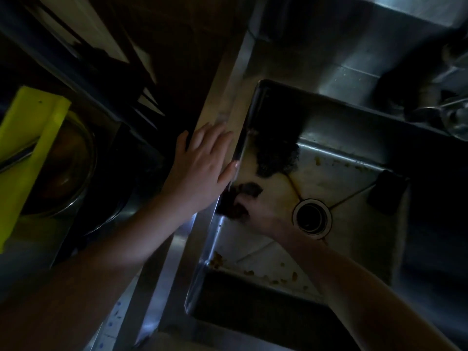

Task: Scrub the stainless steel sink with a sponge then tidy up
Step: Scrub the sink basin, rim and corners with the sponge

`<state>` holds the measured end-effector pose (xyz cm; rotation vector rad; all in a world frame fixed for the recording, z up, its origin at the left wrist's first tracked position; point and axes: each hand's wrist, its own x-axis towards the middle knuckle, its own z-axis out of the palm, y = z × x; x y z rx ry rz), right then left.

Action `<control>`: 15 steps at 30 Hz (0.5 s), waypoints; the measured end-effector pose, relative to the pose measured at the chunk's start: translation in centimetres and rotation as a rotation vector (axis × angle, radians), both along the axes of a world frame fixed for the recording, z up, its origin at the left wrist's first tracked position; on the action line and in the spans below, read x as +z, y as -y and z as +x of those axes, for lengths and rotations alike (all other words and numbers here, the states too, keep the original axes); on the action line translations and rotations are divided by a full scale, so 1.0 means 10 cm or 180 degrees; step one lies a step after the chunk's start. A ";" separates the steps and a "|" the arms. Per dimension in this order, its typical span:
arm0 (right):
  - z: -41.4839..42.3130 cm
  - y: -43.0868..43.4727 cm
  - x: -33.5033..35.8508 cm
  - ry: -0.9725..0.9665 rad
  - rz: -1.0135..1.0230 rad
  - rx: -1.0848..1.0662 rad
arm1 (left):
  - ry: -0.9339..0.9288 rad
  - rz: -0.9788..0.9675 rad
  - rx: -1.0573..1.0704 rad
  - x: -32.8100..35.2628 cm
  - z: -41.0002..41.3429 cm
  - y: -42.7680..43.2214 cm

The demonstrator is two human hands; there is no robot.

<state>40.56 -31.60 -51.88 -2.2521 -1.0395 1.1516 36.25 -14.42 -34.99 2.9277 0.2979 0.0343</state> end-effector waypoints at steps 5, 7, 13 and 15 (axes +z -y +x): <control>-0.21 0.42 0.05 -0.0215 -0.0004 -0.0099 | 0.0002 -0.0070 0.0009 0.00 0.01 0.00; -0.14 0.54 0.05 0.0033 0.0027 -0.0782 | 0.0013 -0.0052 0.0013 -0.01 0.00 0.00; 0.44 0.49 -0.05 0.0276 -0.0049 -0.2636 | 0.0016 -0.0079 0.0019 -0.03 0.00 0.00; 0.64 0.40 -0.06 0.0314 -0.0031 -0.2780 | 0.0014 -0.0091 0.0029 -0.03 0.00 -0.01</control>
